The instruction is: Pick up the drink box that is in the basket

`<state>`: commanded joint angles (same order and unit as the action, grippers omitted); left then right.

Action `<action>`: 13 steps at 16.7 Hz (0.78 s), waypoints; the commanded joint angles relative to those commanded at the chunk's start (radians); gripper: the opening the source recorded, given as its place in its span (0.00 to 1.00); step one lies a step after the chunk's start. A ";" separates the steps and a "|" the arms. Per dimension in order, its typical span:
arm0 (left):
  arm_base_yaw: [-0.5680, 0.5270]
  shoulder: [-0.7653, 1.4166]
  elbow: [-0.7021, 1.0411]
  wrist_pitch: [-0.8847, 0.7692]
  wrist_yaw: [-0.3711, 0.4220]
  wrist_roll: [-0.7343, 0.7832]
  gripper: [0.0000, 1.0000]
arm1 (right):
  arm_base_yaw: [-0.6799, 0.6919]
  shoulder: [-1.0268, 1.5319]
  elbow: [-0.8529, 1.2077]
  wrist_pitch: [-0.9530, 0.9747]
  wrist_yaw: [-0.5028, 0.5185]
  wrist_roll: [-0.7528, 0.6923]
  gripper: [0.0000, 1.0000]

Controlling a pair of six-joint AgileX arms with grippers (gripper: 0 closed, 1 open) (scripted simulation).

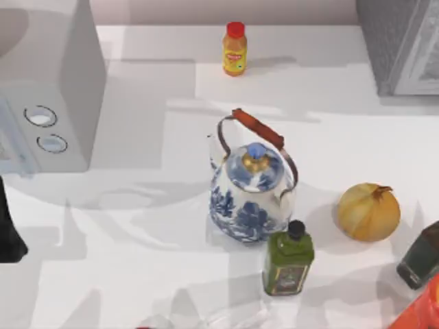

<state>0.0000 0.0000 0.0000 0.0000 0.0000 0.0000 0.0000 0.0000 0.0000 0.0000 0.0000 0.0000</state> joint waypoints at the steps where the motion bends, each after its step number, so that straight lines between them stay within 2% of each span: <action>1: 0.000 0.000 0.000 0.000 0.000 0.000 1.00 | 0.000 0.000 0.000 0.000 0.000 0.000 1.00; 4: 0.015 0.035 0.032 0.018 0.018 0.001 1.00 | 0.000 0.000 0.000 0.000 0.000 0.000 1.00; 7: 0.069 0.165 0.138 0.075 0.076 0.006 1.00 | 0.000 0.000 0.000 0.000 0.000 0.000 1.00; 13: 0.232 0.687 0.461 0.246 0.244 0.015 1.00 | 0.000 0.000 0.000 0.000 0.000 0.000 1.00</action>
<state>0.2315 0.6871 0.4608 0.2455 0.2443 0.0155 0.0000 0.0000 0.0000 0.0000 0.0000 0.0000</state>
